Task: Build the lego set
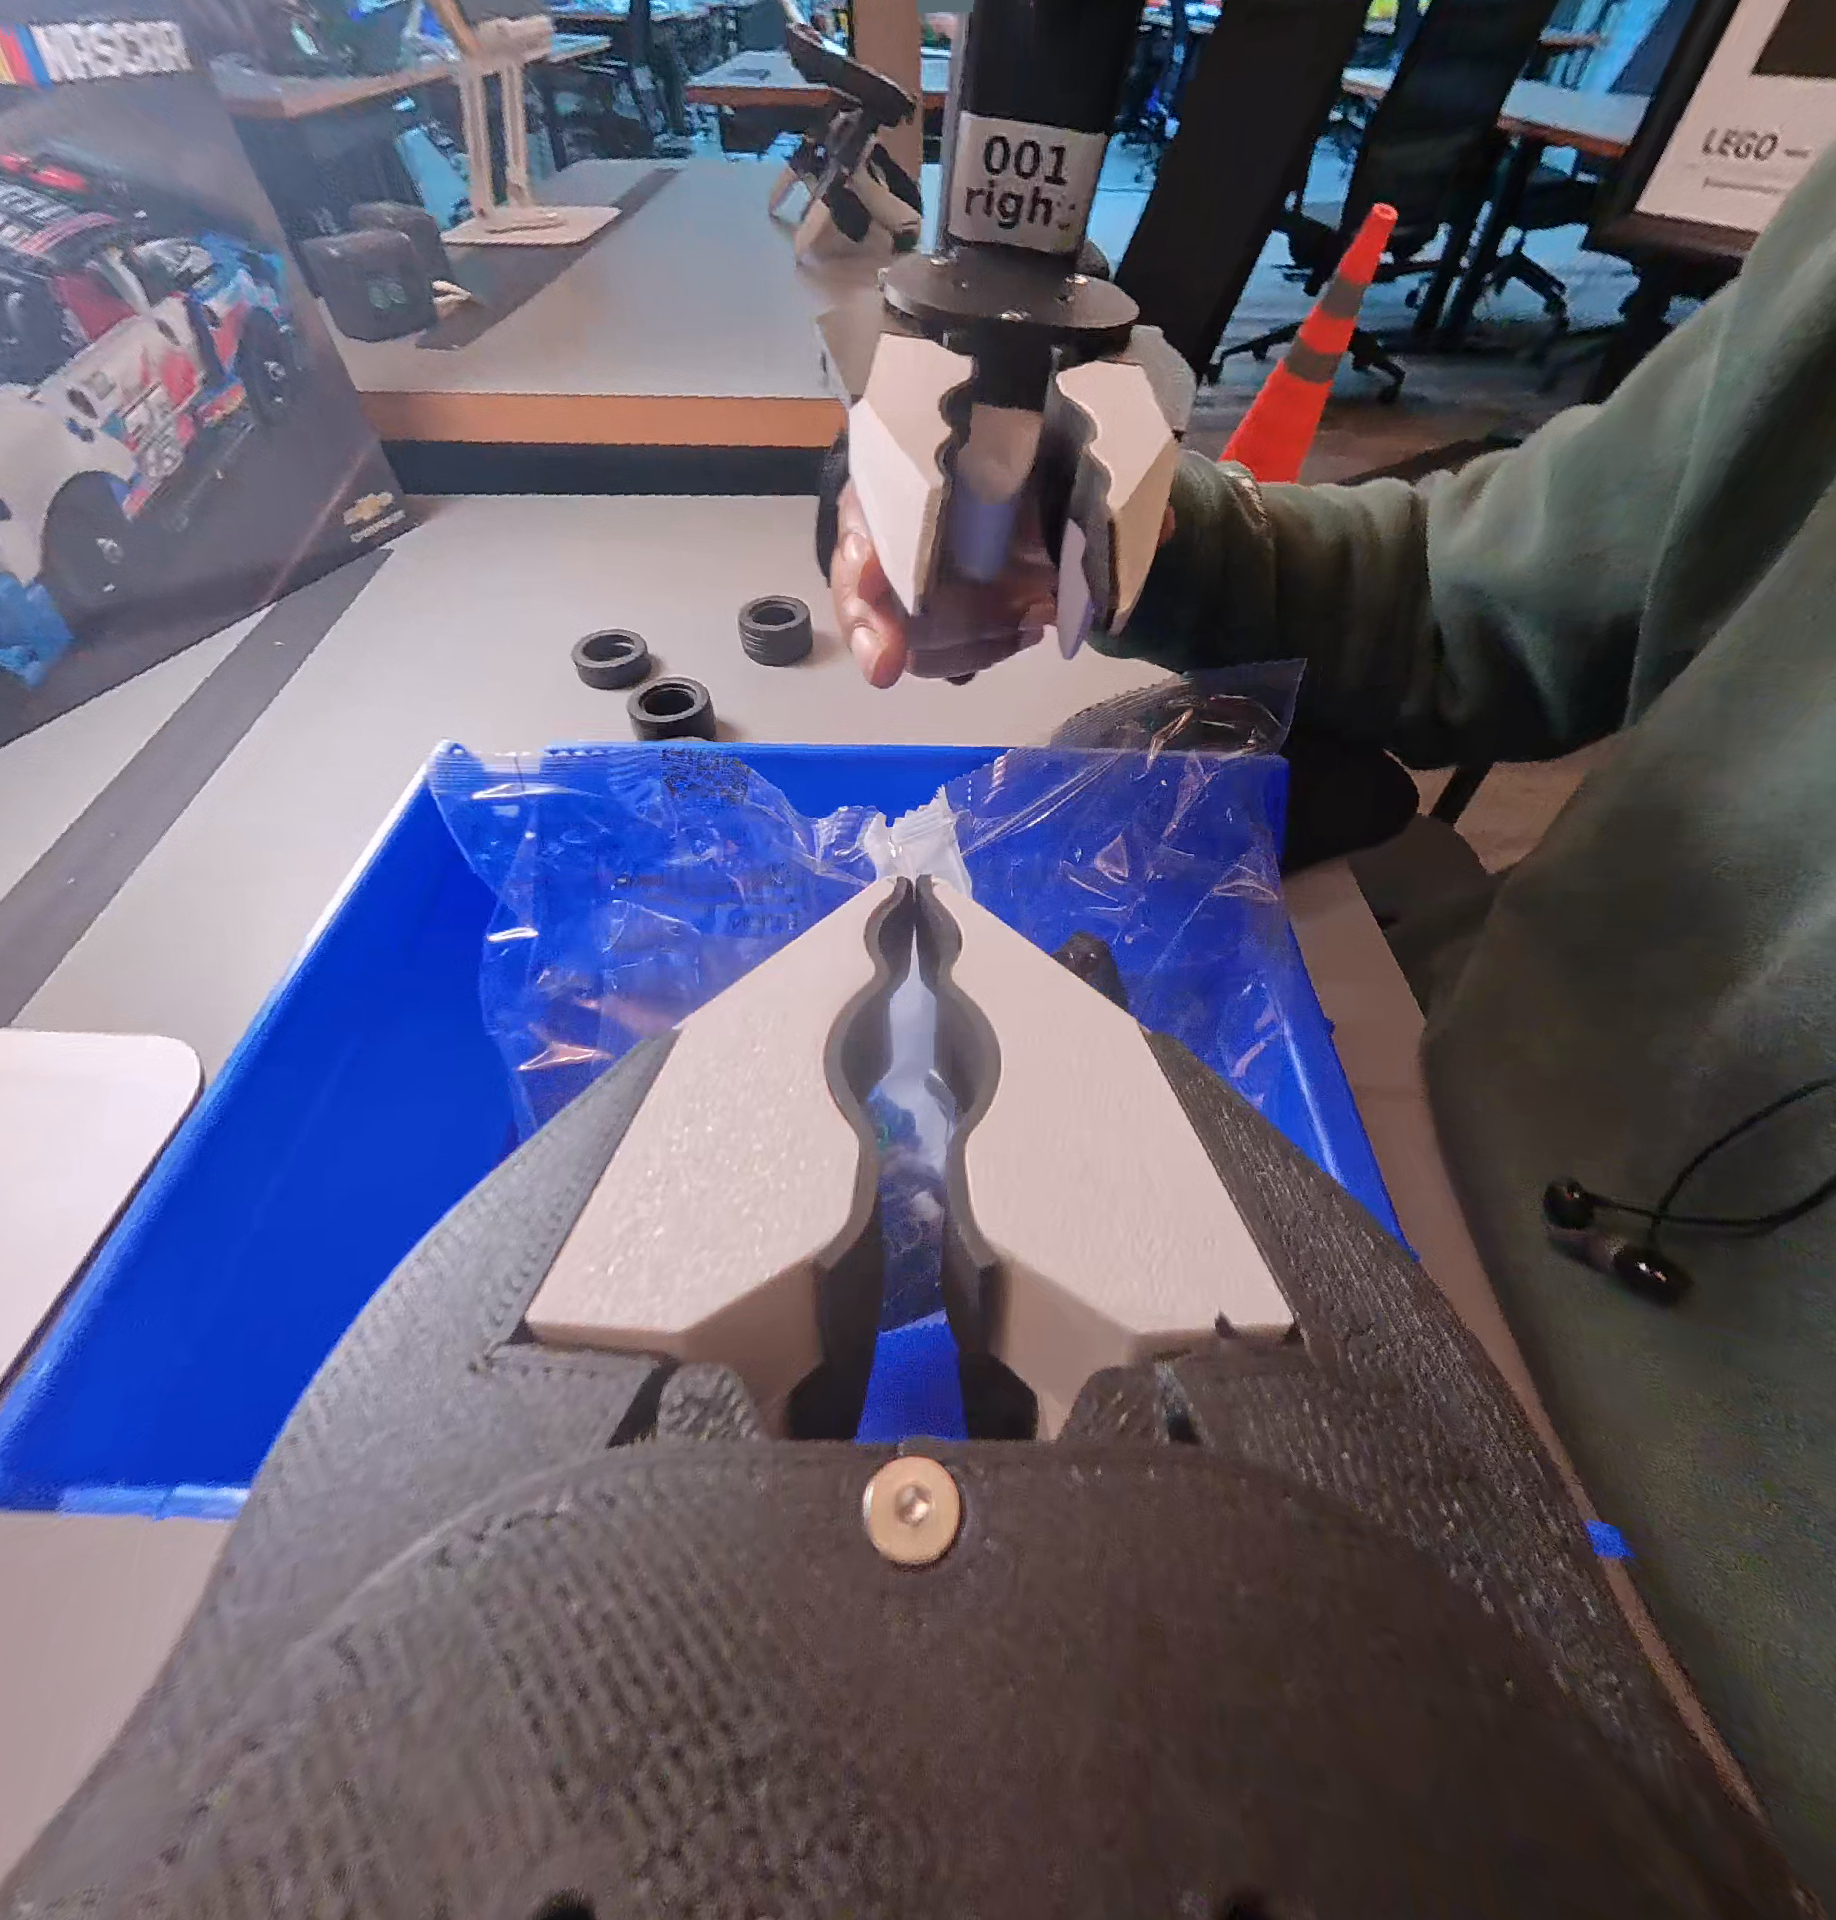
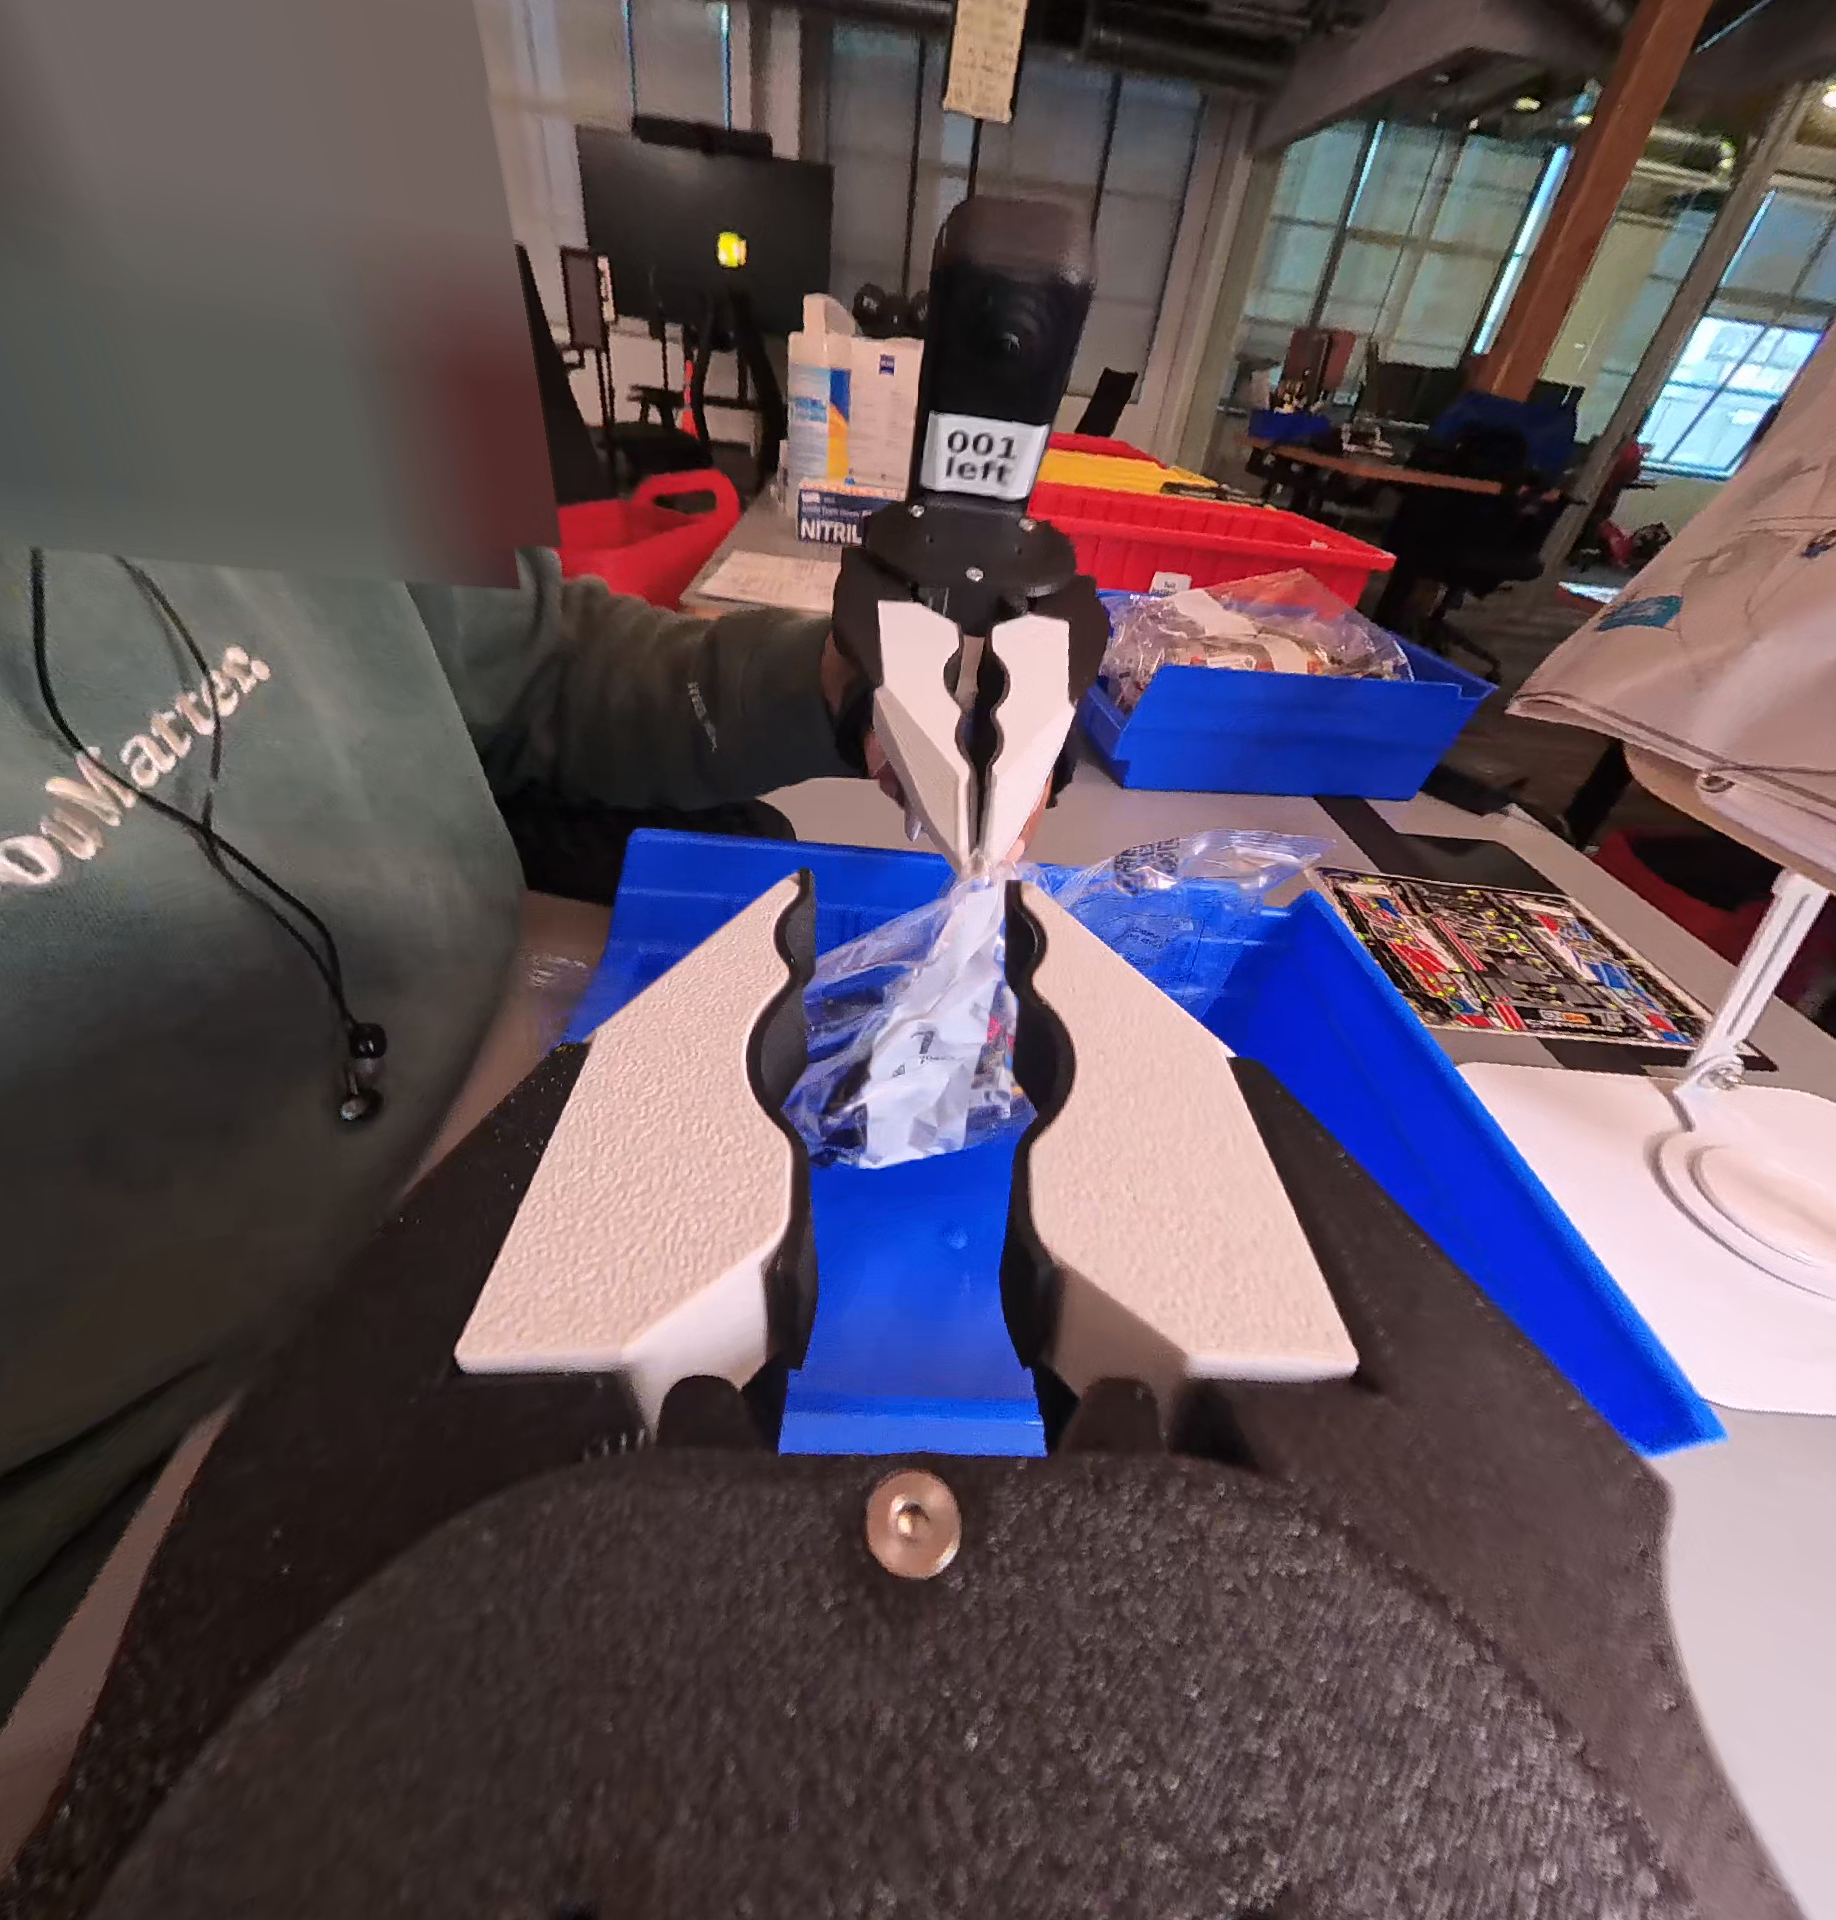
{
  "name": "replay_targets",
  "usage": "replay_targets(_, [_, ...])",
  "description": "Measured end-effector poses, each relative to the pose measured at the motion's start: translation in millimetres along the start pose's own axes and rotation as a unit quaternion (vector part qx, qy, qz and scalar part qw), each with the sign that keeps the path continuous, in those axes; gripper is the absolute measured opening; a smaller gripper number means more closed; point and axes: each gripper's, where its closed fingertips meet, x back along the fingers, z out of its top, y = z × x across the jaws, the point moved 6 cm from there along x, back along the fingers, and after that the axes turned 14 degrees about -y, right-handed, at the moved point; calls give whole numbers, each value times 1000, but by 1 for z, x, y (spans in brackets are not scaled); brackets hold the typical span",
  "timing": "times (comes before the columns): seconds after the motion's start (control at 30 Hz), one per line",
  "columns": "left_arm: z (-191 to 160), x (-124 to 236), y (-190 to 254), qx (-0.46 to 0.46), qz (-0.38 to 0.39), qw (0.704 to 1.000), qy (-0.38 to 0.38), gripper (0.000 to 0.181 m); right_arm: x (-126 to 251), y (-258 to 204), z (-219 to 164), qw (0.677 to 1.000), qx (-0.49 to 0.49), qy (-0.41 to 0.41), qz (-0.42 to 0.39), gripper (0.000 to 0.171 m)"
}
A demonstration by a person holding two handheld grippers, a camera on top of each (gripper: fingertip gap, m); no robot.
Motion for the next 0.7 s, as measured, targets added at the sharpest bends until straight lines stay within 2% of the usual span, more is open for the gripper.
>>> replay_targets(0.1, [-3,2,-5,31,25,999,3,0,5,8,6,998,-66,19,-5,30])
replay_targets(0.17, [-5,2,-10,57,48,997,2,0,4,13,10,994,-108,-12,-26,30])
replay_targets(0.3, [-8,3,-18,100,107,989,-4,0,-1,8,15,979,-181,-90,-28,53])
replay_targets(0.37, [-9,5,-20,116,136,984,-2,0,1,9,9,969,-191,-140,-72,55])
replay_targets(0.43, [-10,6,-21,135,151,979,10,0,1,13,-7,947,-198,-219,-127,48])
replay_targets(0.47, [-10,7,-22,142,155,978,13,0,0,14,-12,940,-192,-241,-146,29])
replay_targets(0.5, [-11,7,-23,148,157,976,12,0,-1,13,-11,944,-175,-236,-152,0])
replay_targets(0.57, [-12,8,-25,153,158,975,7,0,1,14,-6,947,-139,-243,-159,0])
replay_targets(0.63, [-5,17,-26,129,176,976,16,19,4,15,0,947,-82,-268,-156,0])
replay_targets(0.7, [14,29,-23,68,191,979,22,40,1,15,9,947,-11,-292,-137,0])
